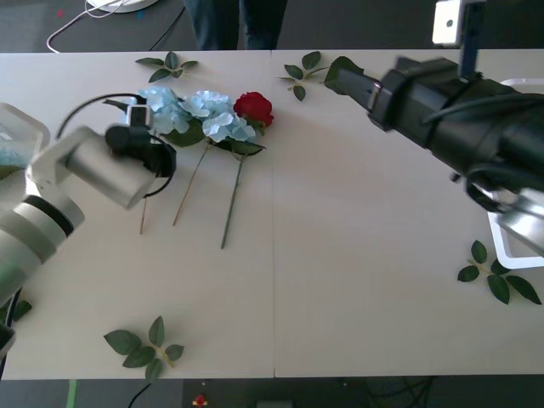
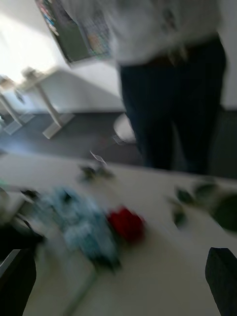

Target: Place the red flowers into the right box and the blue flowers into the left box. If a person shows an open palm, hand one flower to the person first, then continue sorting.

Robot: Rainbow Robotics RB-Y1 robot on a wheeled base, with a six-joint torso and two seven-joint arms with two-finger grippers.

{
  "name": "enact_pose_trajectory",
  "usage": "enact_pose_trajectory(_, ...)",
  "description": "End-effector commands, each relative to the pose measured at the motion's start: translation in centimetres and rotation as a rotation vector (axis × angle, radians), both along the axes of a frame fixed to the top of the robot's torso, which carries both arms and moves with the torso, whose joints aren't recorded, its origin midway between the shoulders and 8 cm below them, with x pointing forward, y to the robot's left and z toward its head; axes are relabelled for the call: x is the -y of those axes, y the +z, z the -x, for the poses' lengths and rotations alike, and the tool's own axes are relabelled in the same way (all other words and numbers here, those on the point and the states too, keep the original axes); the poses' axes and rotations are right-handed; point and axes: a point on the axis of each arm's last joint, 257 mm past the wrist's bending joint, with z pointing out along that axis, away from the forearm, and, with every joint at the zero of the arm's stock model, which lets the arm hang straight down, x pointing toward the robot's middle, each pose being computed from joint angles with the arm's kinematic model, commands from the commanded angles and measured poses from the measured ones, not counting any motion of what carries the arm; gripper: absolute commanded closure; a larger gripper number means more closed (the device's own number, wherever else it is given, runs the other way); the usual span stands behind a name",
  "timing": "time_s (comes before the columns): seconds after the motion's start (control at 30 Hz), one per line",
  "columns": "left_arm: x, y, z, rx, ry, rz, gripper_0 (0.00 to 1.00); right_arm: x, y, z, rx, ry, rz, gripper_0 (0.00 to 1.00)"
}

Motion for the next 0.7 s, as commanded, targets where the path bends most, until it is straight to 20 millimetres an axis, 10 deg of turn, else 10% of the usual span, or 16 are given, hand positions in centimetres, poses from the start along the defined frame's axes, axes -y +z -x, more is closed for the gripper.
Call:
enact_pose_trajectory(0.03, -3.5, 6.3, 1.8, -0.028, 0.120, 0.044, 1.00, 1.7, 2.2, 2.2, 0.047, 0.002, 0.151, 0.00)
enact_pose_trajectory(0.2, -5.3, 13.4, 7.8, -0.190, 0.143, 0.098, 1.00, 2.9, 3.0, 3.8, 0.025, 0.088, 0.208, 0.00)
enact_pose_trajectory(0.43, -10.9, 18.6, 13.7, -0.273, 0.069, 0.193, 1.00, 5.3, 3.3, 6.7, 0.010, 0.203, 0.249, 0.00)
enact_pose_trajectory(0.7, -20.4, 16.8, 15.9, -0.251, 0.006, -0.076, 1.00, 7.7, 3.4, 10.5, -0.023, 0.325, 0.241, 0.00)
